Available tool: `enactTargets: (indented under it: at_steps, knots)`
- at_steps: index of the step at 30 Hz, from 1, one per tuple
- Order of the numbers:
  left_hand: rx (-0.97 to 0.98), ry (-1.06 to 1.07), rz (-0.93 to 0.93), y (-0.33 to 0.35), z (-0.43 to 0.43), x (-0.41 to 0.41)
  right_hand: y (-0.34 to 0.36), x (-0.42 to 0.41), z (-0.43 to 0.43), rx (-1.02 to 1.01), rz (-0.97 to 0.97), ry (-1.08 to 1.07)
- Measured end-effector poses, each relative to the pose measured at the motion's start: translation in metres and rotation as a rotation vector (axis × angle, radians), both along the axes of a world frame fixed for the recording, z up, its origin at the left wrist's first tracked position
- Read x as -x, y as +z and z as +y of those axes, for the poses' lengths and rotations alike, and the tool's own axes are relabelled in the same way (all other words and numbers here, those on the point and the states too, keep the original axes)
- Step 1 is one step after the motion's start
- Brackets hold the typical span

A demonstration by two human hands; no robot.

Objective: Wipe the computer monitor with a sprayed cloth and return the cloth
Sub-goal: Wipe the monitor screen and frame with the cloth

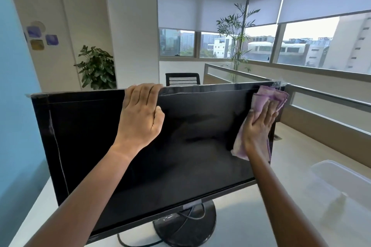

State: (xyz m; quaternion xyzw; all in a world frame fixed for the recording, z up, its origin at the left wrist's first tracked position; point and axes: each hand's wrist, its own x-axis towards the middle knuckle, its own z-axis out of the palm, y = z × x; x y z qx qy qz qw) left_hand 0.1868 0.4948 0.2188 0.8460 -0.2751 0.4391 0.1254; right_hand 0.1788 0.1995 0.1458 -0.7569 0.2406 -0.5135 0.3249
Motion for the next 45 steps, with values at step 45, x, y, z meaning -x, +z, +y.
enactTargets:
  at_steps: [45]
  knots:
    - [0.077, 0.083, 0.087, 0.000, 0.002, 0.029, -0.092, 0.019, 0.137, 1.393, 0.148, 0.541]
